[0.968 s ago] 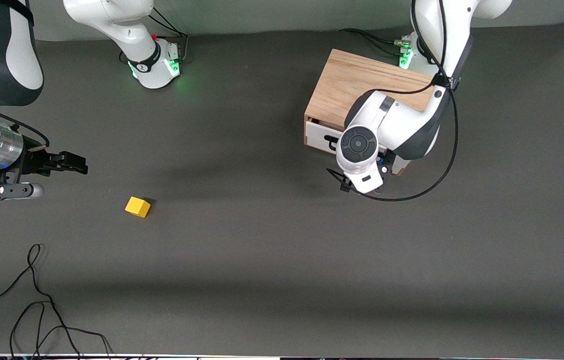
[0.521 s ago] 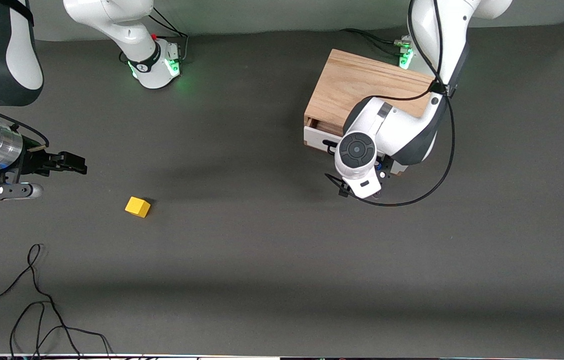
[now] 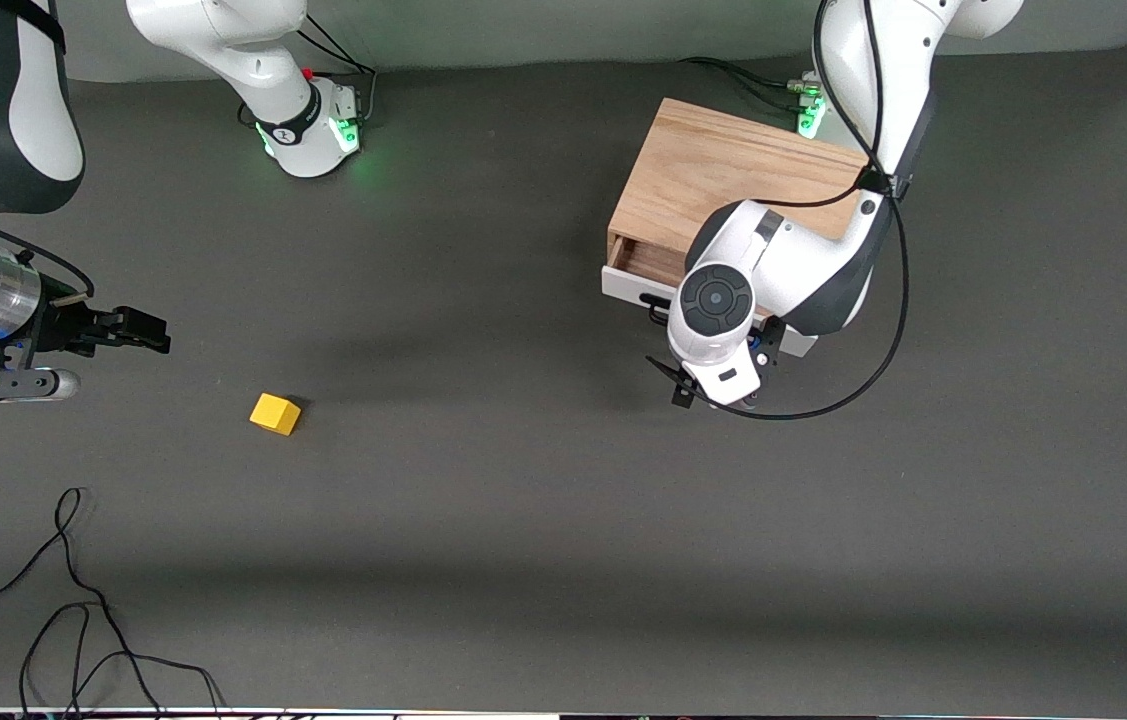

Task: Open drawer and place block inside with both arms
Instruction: 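Pull the drawer handle outward with the left gripper to open it, then keep pulling the drawer open with the left gripper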

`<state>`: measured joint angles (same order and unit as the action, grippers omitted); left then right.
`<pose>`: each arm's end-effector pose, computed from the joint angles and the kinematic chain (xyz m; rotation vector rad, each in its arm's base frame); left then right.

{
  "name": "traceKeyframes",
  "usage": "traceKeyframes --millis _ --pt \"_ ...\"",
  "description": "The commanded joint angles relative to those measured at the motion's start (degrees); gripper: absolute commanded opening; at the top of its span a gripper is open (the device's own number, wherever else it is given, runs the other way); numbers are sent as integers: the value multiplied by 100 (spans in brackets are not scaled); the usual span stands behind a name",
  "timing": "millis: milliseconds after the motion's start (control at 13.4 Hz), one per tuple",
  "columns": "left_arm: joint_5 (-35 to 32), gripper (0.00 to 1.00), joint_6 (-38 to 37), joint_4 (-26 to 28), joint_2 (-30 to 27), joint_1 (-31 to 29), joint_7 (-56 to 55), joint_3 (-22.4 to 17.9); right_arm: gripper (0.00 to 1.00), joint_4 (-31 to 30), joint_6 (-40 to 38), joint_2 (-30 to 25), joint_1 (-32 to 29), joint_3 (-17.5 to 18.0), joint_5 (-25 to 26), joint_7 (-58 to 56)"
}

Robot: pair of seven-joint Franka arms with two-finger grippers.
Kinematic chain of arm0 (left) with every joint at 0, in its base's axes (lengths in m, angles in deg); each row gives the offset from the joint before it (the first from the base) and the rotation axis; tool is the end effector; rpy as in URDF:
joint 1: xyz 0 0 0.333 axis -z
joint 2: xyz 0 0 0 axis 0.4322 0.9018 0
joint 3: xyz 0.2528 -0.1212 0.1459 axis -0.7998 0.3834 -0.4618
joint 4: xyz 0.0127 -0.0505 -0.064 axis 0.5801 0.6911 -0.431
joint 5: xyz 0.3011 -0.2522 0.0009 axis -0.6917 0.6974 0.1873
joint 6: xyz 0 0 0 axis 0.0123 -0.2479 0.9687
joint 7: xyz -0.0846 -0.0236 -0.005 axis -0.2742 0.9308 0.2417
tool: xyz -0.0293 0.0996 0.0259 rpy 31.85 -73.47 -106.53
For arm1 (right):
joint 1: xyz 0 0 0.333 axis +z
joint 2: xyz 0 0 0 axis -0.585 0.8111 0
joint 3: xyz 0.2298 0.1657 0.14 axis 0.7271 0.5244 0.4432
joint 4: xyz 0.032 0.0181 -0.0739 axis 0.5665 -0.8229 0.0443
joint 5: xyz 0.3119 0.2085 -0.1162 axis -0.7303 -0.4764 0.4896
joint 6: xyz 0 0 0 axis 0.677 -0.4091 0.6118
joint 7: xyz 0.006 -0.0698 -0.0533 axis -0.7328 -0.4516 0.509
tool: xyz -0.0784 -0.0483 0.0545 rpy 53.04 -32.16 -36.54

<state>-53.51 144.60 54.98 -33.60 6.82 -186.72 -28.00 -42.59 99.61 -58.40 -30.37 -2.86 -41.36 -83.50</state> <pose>0.5427 -0.3589 0.2863 -2.4569 -1.6997 0.1291 0.5808 -0.0012 0.5151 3.1242 0.0106 -0.1569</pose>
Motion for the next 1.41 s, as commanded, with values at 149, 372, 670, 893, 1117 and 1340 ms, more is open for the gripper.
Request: traceKeyframes --millis 149,372,670,893,1117,1340 --pt "-74 100 191 -817 608 17 -64 -38 100 -26 55 -2 29 -10 103 130" --pt "-83 100 295 -1020 696 -18 -64 -38 100 -26 55 -2 29 -10 103 130" --pt "-136 100 516 -1064 714 -27 -64 -38 100 -26 99 15 11 -19 103 130" --pt "-206 100 683 -1082 758 -27 -64 -38 100 -26 178 24 28 -10 95 139" --pt "-215 100 666 -1187 846 -27 -81 -38 100 -26 178 7 37 -10 95 139" --pt "-267 100 639 -1196 951 -18 -90 -38 100 -17 170 -28 64 -28 86 139"
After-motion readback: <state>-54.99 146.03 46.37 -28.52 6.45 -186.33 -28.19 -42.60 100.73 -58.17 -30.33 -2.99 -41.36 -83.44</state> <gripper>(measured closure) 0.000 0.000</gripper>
